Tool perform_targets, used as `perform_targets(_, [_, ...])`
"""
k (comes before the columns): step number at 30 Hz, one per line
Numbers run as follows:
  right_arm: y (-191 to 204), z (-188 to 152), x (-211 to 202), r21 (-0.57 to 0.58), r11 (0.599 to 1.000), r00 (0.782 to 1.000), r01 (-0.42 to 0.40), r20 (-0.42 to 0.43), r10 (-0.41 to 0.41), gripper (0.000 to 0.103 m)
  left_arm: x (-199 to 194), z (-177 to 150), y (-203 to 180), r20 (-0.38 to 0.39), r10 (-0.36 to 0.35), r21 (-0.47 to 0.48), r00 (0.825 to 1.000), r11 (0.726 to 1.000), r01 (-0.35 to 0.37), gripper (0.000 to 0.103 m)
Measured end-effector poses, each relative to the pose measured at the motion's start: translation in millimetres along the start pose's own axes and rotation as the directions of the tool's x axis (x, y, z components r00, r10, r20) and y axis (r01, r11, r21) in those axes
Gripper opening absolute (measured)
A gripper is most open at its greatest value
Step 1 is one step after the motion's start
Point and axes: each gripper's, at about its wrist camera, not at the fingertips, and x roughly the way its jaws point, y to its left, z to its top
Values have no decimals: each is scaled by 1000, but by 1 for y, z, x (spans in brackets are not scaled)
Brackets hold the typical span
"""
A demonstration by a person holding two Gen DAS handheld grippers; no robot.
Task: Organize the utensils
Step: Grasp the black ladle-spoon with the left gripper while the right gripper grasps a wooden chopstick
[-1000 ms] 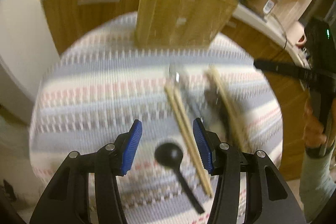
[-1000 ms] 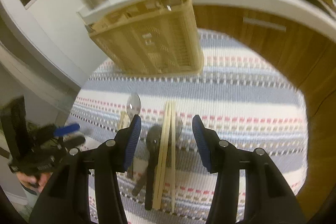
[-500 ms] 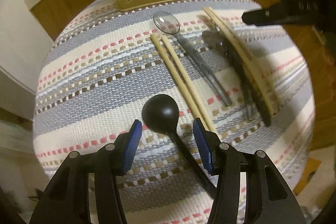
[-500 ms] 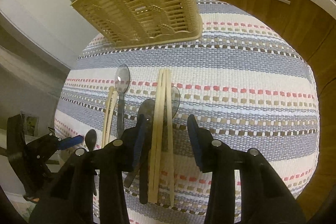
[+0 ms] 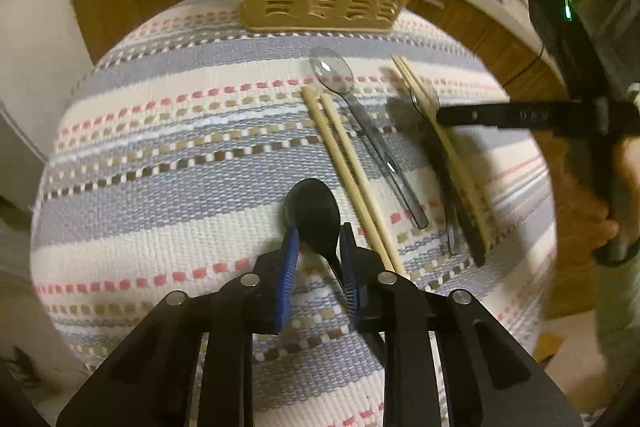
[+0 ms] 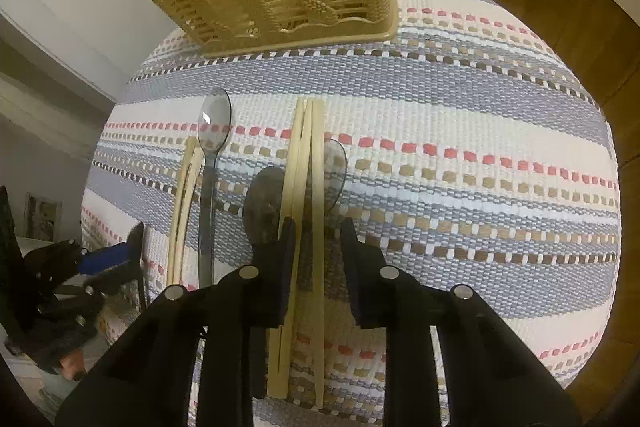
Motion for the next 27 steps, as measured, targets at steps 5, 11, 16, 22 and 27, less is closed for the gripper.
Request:
perform_targets(5, [4,0,1,-6,1000,1000,-3,-1,3,17,-9,-7,24,7,-31,-55,1000,998,31,19])
perform_targets(11, [3,-1,-2,10,999,999,-44,4,44,16,-9,-9,39,15,-19,-102,1000,995,21,25])
perform_targets(16, [-1,1,-11,18,997,997,-71,15,71,16,-13,-7,38,22,-15,-103,1000,995,17,46])
perform_targets(22, [-6,4,-21,16,998,998,-62,27,62,16,9,3,10,-29,152,-14,988,988,-153,49])
perform_targets(27, [-9,4,-19,12,999,999,-49,6,49,16,19,3,-11,-27,256,84,966,964,-253,43])
